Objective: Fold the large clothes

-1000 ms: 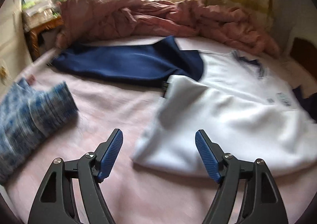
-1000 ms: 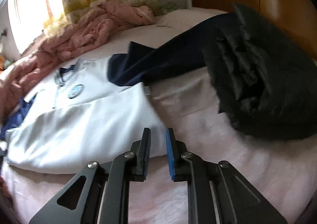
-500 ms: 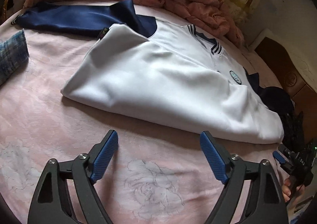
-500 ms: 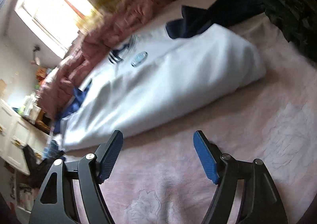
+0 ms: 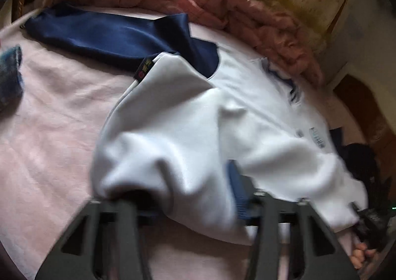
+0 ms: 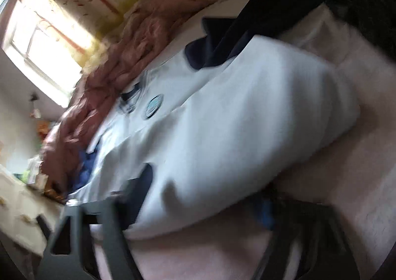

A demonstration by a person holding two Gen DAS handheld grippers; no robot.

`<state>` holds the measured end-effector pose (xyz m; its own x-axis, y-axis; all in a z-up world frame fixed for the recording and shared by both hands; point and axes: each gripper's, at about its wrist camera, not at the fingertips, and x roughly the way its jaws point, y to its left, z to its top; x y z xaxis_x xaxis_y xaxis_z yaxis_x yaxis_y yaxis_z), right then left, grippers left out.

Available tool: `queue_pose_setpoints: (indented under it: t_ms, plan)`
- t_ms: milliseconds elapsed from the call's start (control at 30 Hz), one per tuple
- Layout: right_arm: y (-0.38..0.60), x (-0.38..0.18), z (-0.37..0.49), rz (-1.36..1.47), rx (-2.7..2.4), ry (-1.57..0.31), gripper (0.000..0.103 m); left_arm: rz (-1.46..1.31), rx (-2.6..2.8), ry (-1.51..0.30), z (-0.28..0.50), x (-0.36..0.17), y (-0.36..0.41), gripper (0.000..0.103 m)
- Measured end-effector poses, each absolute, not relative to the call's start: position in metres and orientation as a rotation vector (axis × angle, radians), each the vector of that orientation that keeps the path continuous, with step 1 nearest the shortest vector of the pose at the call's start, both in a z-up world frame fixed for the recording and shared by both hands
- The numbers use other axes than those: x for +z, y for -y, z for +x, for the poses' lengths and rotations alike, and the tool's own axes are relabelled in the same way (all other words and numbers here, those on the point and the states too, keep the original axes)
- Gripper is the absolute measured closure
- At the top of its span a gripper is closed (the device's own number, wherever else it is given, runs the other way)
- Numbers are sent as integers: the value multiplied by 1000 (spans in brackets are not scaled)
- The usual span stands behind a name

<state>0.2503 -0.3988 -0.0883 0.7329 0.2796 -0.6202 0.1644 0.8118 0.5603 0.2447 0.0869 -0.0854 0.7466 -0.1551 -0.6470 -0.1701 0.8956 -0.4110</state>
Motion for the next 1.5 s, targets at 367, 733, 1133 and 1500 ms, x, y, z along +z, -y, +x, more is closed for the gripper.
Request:
queue_pose_setpoints:
  t_ms: [367, 733, 1133, 1500]
  plan:
    - [379, -40, 186, 369, 107, -681, 85, -351, 33, -667, 142, -50, -80, 91]
    - [380, -64, 70, 245, 66, -715, 81, -153, 82, -666, 58, -77, -66, 63]
    - [386, -47, 23, 175, -102, -646, 37, 104, 175, -480, 2, -42, -50, 17]
    - [418, 11, 87, 61, -153, -684, 27, 52, 145, -765, 142, -39, -76, 9]
